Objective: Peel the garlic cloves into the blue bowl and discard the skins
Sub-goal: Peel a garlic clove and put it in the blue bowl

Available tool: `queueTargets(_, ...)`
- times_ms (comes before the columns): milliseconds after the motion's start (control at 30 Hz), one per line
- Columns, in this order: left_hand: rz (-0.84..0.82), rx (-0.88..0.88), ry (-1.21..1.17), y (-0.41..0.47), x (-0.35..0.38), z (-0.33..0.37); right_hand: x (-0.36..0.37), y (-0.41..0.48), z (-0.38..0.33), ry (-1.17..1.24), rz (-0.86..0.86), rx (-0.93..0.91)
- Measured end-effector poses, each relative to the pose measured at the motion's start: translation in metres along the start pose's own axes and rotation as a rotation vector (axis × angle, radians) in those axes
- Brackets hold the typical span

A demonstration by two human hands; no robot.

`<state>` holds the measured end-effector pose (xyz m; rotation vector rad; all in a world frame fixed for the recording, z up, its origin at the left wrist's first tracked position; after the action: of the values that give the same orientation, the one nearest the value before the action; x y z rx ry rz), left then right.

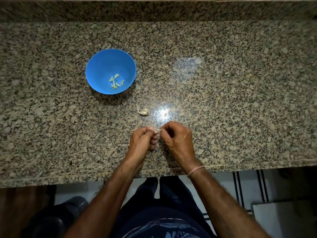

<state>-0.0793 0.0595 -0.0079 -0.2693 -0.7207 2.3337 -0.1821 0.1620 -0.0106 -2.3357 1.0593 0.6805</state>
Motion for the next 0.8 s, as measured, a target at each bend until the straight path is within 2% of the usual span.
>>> queueTargets(133,0.030,0.056,0.141,0.001,0.001,0.002,0.002,-0.001,0.004,-0.189,0.075,-0.060)
queueTargets(267,0.050,0.126,0.274,0.001,0.003,0.003,0.002,0.001,0.007,-0.162,0.101,-0.066)
queueTargets(333,0.061,0.132,0.283,0.001,0.003,0.003,-0.001,0.001,0.002,0.034,0.008,0.004)
queueTargets(433,0.062,0.081,0.205,0.001,0.004,0.002,-0.001,0.000,-0.006,0.424,-0.184,0.222)
queueTargets(600,0.066,0.052,0.100,0.002,0.003,-0.002,0.001,0.000,-0.005,0.628,-0.209,0.412)
queueTargets(800,0.050,0.263,0.049,-0.004,0.002,0.003,0.000,0.000,-0.009,0.898,-0.229,0.619)
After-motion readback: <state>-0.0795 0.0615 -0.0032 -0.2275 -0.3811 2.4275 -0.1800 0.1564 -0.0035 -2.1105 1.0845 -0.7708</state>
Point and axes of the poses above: each hand's wrist, its own y-axis towards the middle knuckle, its own x-axis out of the palm, z = x × y, the point moved 1 cm from there along y, towards the middle knuckle, and after that the axes turned 10 degrees about x, right-handed, at the moved point
